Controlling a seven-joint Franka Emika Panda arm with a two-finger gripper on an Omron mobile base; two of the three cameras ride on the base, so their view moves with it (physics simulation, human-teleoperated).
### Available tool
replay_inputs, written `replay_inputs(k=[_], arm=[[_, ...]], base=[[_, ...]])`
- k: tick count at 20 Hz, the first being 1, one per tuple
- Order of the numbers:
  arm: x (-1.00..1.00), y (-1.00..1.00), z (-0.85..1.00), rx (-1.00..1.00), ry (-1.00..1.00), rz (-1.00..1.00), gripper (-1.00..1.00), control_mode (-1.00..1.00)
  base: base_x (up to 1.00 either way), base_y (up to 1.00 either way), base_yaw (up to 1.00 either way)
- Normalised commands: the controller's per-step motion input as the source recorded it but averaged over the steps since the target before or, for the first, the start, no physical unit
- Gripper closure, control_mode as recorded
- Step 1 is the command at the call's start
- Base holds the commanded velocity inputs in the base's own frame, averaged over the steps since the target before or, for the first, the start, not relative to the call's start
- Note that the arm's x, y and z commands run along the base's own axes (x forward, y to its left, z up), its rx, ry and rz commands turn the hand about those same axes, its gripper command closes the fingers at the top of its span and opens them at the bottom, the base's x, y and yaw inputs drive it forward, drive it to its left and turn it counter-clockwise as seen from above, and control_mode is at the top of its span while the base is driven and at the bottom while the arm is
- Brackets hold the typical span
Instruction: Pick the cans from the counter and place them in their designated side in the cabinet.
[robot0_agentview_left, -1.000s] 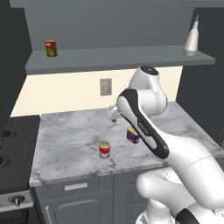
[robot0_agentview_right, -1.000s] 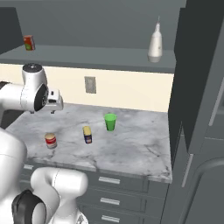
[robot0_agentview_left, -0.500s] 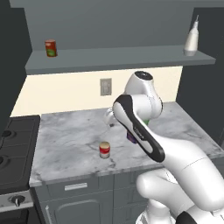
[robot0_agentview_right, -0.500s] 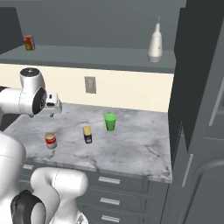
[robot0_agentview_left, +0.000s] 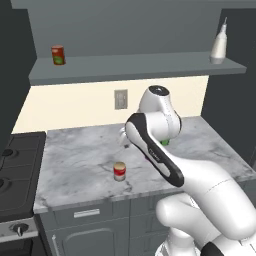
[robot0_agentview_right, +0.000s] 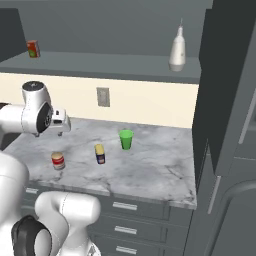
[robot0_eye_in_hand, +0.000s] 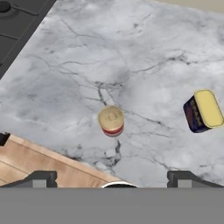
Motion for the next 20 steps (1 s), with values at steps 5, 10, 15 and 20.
replay_inputs(k=[5,10,15,20], arm=[[0.13,0.07,-0.09,0.0,0.0,0.0,-1.0,-1.0],[0.14,0.06,-0.08,0.0,0.0,0.0,-1.0,-1.0],[0.11,0.04,-0.13,0.0,0.0,0.0,-1.0,-1.0],[0.1,0.06,-0.15,0.0,0.02,0.0,-1.0,-1.0]], base=[[0.0,0.0,0.0],[0.0,0.0,0.0],[0.0,0.0,0.0],[0.0,0.0,0.0]])
